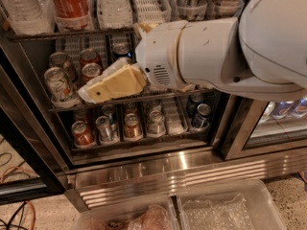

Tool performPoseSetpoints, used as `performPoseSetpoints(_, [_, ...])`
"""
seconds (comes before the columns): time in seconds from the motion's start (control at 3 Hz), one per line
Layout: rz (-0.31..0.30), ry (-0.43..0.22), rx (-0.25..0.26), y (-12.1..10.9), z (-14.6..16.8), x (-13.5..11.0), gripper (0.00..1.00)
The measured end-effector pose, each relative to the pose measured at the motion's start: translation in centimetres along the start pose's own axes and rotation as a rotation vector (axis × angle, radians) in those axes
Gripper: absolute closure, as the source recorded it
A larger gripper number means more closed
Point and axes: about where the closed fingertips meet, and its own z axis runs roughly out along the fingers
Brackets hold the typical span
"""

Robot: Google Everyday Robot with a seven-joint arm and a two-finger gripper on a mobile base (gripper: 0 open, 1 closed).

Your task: Pick coke can from top shelf of fridge

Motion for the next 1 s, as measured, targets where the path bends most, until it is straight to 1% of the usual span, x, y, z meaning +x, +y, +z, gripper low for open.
performPoseSetpoints(0.33, [-0.025, 0.020, 0.036, -0.2, 0.5, -0.8, 0.00])
performPoseSetpoints(0.67, [-0.044, 0.022, 0.084, -0.4, 2.3, -1.7, 0.00])
performPoseSetpoints(1.0, [-0.028, -0.013, 0.157, -0.7, 4.6, -2.3, 0.00])
